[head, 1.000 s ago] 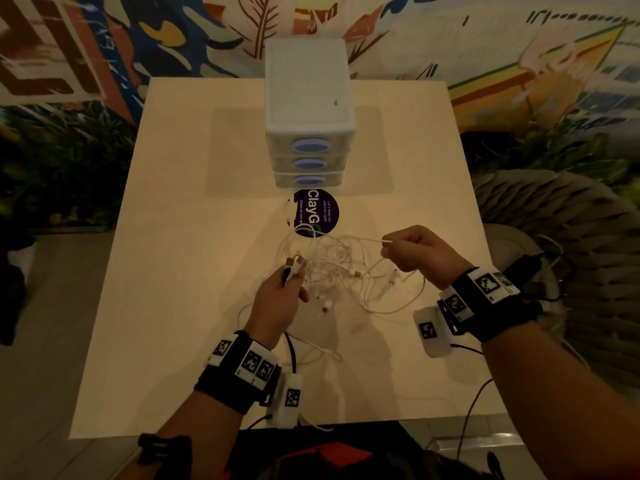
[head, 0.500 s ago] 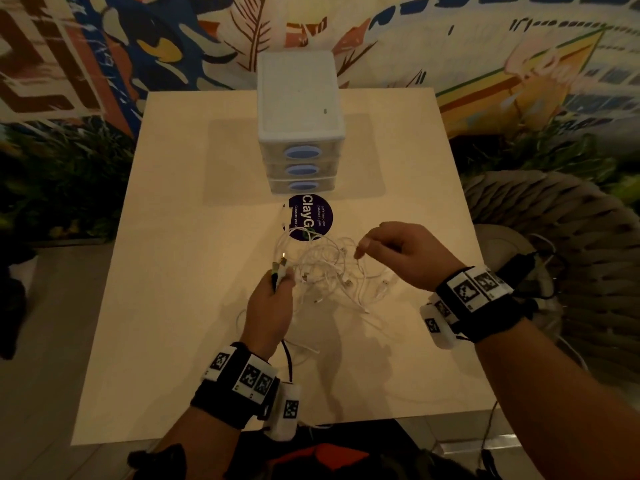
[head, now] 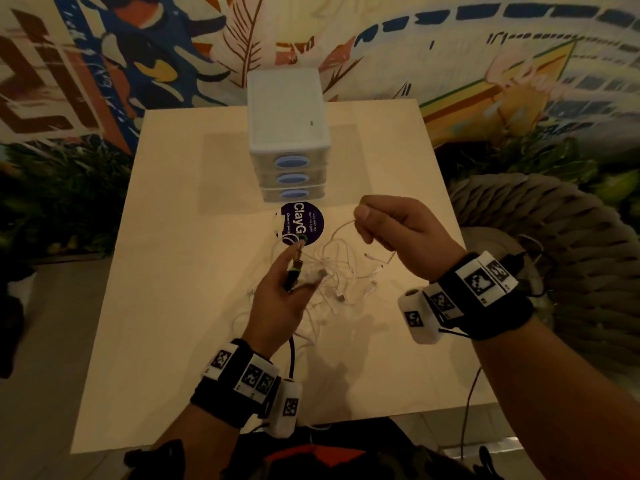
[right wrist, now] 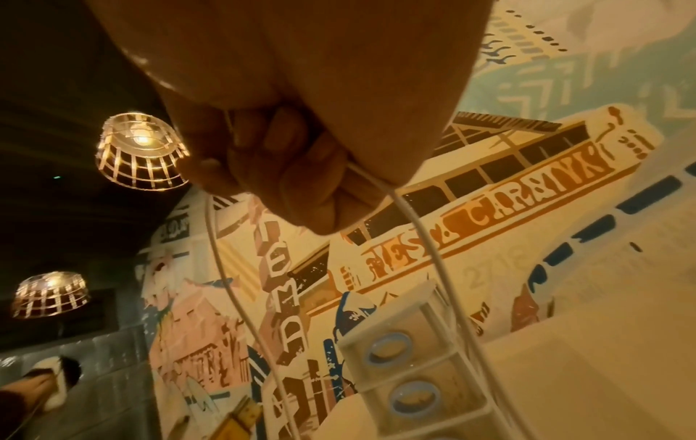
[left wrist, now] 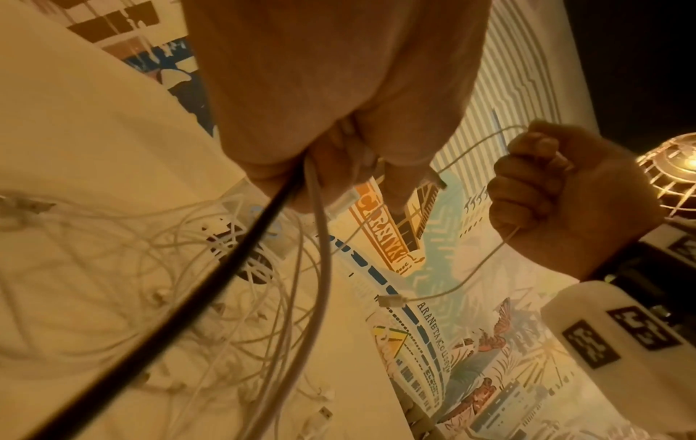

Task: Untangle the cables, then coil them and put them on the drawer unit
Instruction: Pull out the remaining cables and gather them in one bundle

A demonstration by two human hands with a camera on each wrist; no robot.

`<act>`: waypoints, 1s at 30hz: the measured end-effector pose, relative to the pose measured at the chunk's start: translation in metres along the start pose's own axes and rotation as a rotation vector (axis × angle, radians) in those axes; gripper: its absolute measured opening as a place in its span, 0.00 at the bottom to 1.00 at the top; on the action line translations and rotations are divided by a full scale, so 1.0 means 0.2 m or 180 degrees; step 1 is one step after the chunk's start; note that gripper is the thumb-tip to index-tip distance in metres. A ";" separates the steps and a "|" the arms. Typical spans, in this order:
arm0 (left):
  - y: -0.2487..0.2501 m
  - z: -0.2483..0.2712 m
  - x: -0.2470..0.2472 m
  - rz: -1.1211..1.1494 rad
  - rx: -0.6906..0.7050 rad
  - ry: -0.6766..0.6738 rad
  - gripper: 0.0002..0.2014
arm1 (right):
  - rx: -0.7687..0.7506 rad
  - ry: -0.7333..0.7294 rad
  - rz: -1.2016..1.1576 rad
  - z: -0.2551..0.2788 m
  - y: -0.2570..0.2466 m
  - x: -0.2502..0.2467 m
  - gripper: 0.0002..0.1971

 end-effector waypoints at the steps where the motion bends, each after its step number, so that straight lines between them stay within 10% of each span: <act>1: 0.01 0.00 0.03 -0.0073 0.0003 -0.0133 0.26 | -0.0078 -0.0116 0.0086 0.00 -0.04 0.02 0.18; 6: 0.03 -0.03 0.11 -0.0776 0.0120 -0.0319 0.08 | -0.0095 -0.0231 0.0615 0.00 -0.07 0.08 0.14; 10: 0.04 -0.04 0.05 -0.0324 -0.0030 -0.0156 0.11 | 0.0281 -0.0298 0.0415 0.04 0.13 0.06 0.06; 14: 0.15 -0.01 0.10 0.0002 0.0026 -0.0333 0.12 | 0.0670 -0.0880 0.0732 0.12 0.38 0.22 0.23; 17: 0.17 -0.01 0.15 0.0246 -0.0061 -0.0507 0.12 | 0.0627 -0.1039 0.0823 0.12 0.38 0.36 0.11; 30: -0.04 -0.12 0.13 -0.0472 -0.0481 -0.0691 0.12 | 0.0569 -0.0095 0.0196 -0.07 0.33 0.18 0.22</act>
Point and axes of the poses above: each hand's wrist, its own z-axis away from the middle knuckle, its own x-axis out of the palm, y = z × x, the point moved 10 cm from there along -z, towards the middle knuckle, and after that the axes turned 8 degrees about z, right-handed, at the moved point
